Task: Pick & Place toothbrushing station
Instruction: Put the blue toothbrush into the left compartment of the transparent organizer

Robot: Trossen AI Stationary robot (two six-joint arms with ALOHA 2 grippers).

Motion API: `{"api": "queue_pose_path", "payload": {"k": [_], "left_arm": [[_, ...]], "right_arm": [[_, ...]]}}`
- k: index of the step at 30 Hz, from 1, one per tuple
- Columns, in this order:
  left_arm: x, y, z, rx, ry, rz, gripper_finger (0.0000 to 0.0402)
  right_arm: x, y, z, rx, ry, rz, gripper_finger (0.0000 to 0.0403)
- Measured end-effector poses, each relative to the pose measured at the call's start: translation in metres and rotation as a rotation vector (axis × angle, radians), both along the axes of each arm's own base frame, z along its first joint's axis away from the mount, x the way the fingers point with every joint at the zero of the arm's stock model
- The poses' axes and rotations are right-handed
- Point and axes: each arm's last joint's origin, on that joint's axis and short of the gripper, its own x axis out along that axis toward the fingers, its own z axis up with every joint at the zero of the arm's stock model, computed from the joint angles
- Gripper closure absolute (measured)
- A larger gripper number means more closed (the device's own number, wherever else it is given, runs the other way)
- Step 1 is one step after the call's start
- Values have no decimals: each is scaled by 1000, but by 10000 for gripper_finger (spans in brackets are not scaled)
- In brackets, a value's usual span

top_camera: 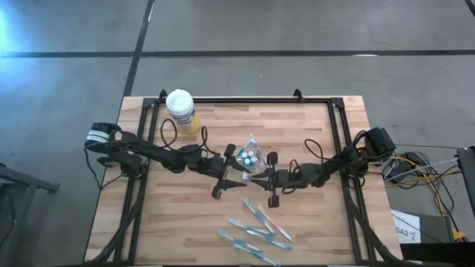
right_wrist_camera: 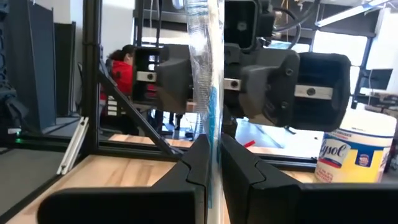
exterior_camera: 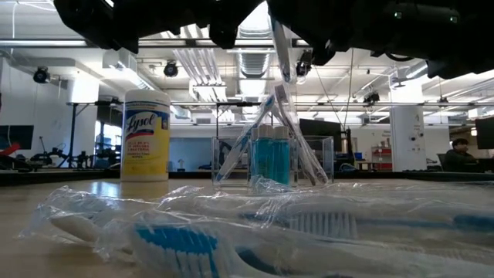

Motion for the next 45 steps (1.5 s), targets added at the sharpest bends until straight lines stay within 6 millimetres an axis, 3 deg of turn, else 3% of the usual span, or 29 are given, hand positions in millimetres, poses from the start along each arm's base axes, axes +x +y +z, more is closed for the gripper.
{"api": "queue_pose_path", "payload": {"k": [7, 10, 19, 28, 35, 41, 45], "left_arm": [[7, -1, -1, -5, 13, 2, 190], [7, -1, -1, -3, 8, 10, 210], [7, 0, -1, 8, 8, 21, 379], [2, -1, -1, 50, 41, 8, 379], [-30, 4, 7, 49, 34, 45, 379], [-61, 11, 18, 54, 123, 153, 379], [-66, 19, 25, 82, 145, 212, 379]], "right_arm": [[1, -2, -1, 20, 7, -3, 385], [1, -2, -1, 20, 7, -4, 385], [1, -3, -2, 15, 19, 1, 381], [1, -1, -3, 35, 29, 11, 318], [-1, -2, 2, 39, 13, 6, 259], [-7, -1, 6, 66, 10, 19, 254], [-19, -5, 9, 58, 52, 16, 275]]}}
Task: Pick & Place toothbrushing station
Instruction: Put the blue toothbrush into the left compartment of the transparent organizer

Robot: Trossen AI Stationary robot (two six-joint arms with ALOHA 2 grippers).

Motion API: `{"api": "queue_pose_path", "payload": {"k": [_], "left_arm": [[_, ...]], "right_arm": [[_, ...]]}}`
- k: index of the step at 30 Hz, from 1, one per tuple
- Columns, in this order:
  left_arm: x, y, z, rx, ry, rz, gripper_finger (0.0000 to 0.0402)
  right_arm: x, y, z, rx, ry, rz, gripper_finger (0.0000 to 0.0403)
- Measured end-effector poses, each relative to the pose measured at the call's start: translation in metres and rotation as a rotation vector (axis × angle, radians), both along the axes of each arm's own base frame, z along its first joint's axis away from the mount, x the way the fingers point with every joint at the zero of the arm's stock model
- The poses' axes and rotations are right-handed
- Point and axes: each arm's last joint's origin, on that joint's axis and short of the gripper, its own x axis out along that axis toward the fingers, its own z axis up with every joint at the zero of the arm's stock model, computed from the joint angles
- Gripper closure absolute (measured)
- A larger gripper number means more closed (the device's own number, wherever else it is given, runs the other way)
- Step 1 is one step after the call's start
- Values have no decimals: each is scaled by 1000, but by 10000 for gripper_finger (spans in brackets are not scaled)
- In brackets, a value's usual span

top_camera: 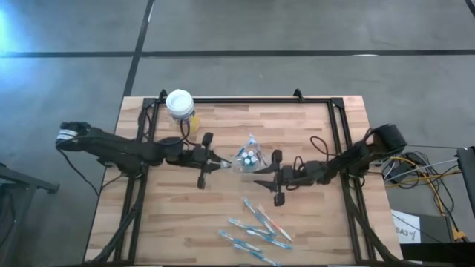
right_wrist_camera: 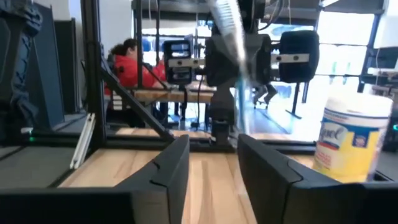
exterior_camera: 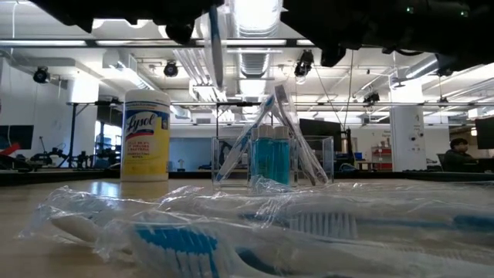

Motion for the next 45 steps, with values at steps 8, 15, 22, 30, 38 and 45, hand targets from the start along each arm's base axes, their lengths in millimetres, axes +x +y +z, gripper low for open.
{"api": "queue_pose_path", "payload": {"k": [8, 15, 22, 30, 38, 45], "left_arm": [[18, 25, -13, 1, 80, 86, 379], [38, 37, -34, -12, 161, 127, 379], [53, 48, -56, -27, 241, 161, 376], [63, 55, -84, -79, 328, 212, 375], [64, 62, -87, -232, 326, 313, 373], [63, 66, -89, -270, 340, 332, 371]], "right_arm": [[-29, -9, 0, 41, 116, 8, 364], [-48, -13, -4, 62, 131, 18, 392], [-51, -13, -3, 67, 120, 24, 394], [-50, -13, -3, 82, 121, 32, 394], [-50, -13, -3, 84, 121, 32, 394], [-50, -13, -3, 84, 121, 32, 394]]}}
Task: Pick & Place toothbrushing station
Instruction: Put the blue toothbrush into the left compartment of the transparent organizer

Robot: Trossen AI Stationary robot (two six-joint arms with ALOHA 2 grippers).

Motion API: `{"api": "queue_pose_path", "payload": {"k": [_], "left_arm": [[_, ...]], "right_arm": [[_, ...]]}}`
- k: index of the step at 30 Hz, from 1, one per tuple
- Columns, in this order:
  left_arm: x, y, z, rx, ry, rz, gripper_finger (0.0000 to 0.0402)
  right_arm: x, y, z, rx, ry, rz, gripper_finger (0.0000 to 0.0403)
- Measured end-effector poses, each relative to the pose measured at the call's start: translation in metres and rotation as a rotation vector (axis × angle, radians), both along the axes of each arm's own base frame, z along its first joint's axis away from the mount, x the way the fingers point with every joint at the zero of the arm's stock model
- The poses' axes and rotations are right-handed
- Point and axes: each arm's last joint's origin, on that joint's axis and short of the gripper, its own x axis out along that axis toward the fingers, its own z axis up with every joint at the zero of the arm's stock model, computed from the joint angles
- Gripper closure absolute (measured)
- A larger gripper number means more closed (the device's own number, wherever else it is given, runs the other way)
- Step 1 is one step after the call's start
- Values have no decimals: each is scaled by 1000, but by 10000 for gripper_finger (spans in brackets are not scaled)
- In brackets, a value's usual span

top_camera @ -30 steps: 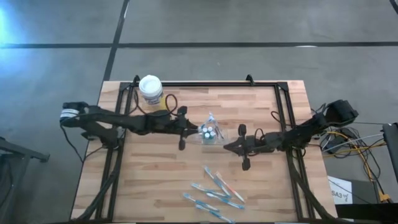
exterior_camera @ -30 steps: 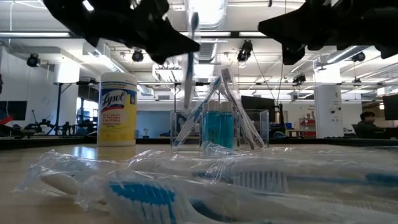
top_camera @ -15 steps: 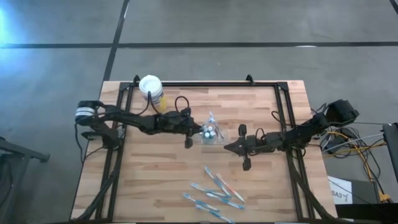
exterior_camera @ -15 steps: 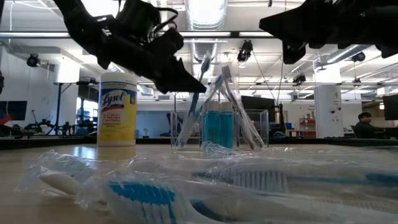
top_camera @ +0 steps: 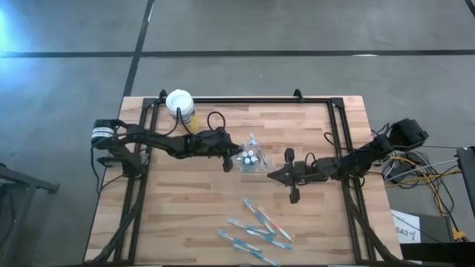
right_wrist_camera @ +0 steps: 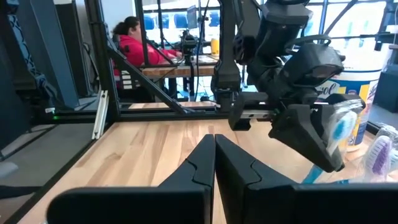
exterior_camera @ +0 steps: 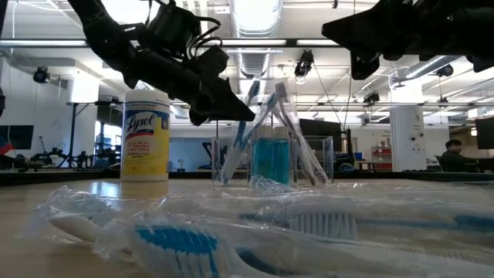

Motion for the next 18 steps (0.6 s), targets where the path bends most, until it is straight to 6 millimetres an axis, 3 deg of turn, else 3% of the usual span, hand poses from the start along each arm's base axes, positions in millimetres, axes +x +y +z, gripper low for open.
{"api": "queue_pose_path", "payload": {"k": [6, 18], "left_arm": [[-2, -1, -3, -22, 34, -16, 342], [-2, -4, 14, 3, -28, -129, 186]], "right_arm": [[0, 0, 0, 0, 0, 0, 394], [0, 0, 0, -1, 0, 0, 394]]}}
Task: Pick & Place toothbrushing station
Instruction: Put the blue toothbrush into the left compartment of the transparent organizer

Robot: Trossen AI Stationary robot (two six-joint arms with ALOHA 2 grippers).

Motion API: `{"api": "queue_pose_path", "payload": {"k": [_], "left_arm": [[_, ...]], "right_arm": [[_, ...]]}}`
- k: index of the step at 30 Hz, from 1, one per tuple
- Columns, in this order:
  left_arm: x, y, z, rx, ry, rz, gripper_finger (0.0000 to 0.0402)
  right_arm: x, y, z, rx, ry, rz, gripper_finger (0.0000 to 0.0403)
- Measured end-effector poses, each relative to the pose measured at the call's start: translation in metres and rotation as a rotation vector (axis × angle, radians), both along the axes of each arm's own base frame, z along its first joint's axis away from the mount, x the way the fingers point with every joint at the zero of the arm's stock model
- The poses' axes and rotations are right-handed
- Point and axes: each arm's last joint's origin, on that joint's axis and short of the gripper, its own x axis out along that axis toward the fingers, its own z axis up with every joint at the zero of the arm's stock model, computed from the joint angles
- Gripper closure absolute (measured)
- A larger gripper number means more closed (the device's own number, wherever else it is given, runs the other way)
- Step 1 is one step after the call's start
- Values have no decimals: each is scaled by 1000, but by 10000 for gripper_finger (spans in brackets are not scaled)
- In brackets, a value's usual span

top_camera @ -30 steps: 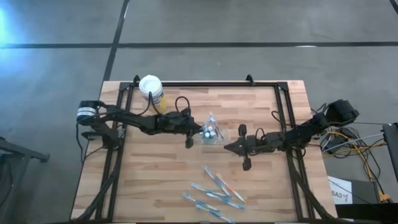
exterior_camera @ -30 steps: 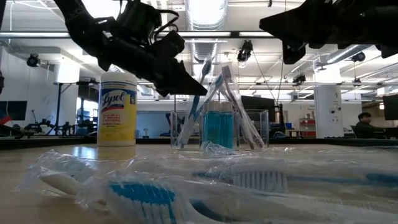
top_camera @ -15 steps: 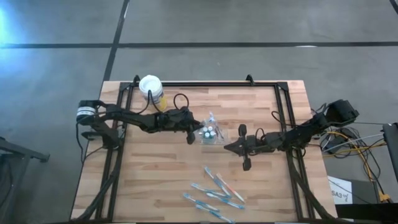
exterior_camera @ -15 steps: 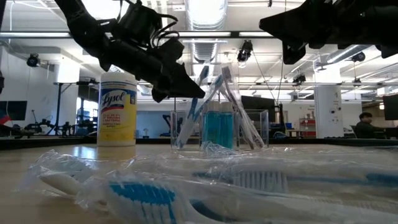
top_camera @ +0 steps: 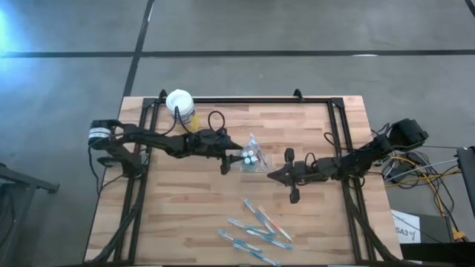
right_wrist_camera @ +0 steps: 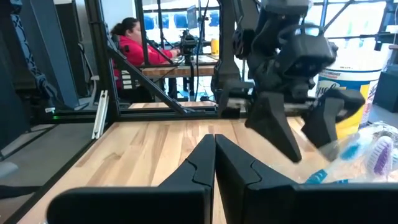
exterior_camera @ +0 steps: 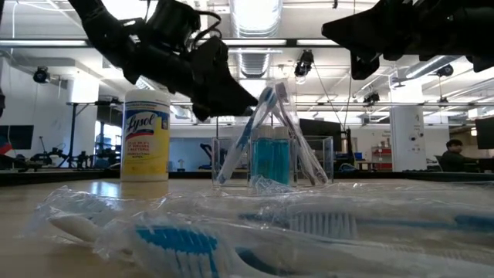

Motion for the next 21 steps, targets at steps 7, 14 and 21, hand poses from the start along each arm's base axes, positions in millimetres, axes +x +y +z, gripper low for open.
{"api": "queue_pose_path", "payload": {"k": [7, 14, 21], "left_arm": [[-31, -7, 42, 43, -16, -47, 165], [-91, -26, 77, 152, -100, -133, 168], [-149, -36, 60, 116, -248, -130, 170]], "right_arm": [[0, 0, -1, -2, 5, 0, 394], [0, 0, -1, -2, 8, 0, 394], [0, 0, -1, 3, 7, 0, 394]]}}
